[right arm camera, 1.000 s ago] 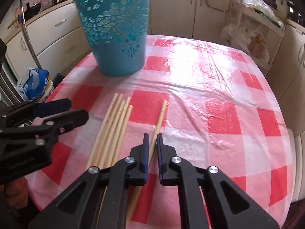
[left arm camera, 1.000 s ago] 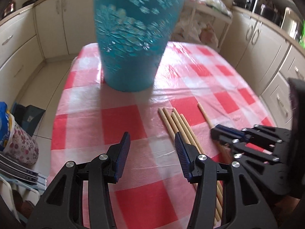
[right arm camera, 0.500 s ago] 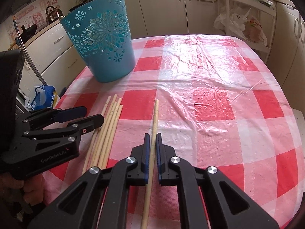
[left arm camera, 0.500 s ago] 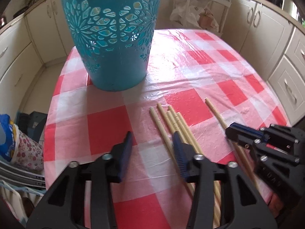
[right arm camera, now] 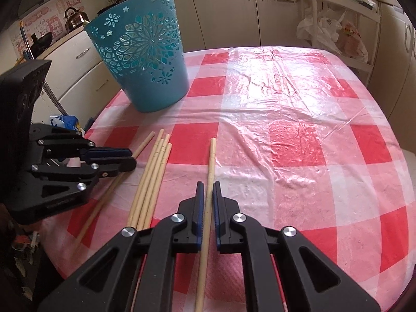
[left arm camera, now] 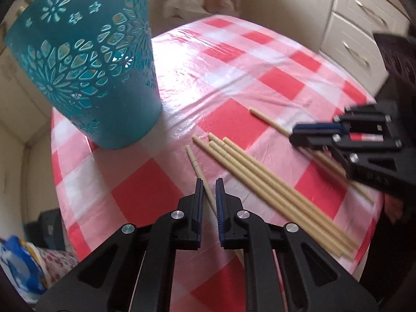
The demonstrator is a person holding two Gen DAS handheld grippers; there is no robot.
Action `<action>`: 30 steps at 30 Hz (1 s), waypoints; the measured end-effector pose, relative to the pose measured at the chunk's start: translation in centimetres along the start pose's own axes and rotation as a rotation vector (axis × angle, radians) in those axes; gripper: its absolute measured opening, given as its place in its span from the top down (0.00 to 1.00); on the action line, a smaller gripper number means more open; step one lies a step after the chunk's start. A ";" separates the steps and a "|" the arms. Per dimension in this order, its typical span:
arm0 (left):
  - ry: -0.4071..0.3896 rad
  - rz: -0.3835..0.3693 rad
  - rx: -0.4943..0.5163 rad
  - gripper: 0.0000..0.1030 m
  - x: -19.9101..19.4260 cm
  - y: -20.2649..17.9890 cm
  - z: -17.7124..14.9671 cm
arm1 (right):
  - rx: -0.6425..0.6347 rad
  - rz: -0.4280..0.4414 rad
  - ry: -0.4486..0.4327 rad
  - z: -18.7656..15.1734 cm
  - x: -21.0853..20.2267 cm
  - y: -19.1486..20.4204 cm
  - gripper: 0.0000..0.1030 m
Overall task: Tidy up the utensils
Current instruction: 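Close the left gripper on a chopstick while the right gripper closes on another, then lift the chopstick with the left gripper over the teal bin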
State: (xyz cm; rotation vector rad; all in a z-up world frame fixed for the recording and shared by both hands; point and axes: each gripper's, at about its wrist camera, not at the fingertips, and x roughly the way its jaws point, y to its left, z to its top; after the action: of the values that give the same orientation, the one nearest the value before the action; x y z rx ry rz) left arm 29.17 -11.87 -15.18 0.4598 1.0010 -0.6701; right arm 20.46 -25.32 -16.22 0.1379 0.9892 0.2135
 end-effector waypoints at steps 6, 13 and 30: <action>0.018 0.042 -0.060 0.89 0.0 0.5 0.2 | -0.080 -0.052 0.002 -0.1 0.2 1.1 0.93; 0.024 0.117 -0.101 0.89 0.2 -0.5 0.5 | -0.106 -0.076 0.011 0.0 0.2 1.2 0.93; -0.023 0.190 -0.126 0.96 -0.2 -2.2 -0.3 | -0.098 -0.062 0.003 -0.2 0.1 1.0 0.94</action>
State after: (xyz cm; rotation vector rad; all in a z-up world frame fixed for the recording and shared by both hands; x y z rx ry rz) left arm 27.39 -13.19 -15.22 0.4290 0.9585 -0.4384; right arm 20.24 -24.28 -16.15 0.0174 0.9823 0.2053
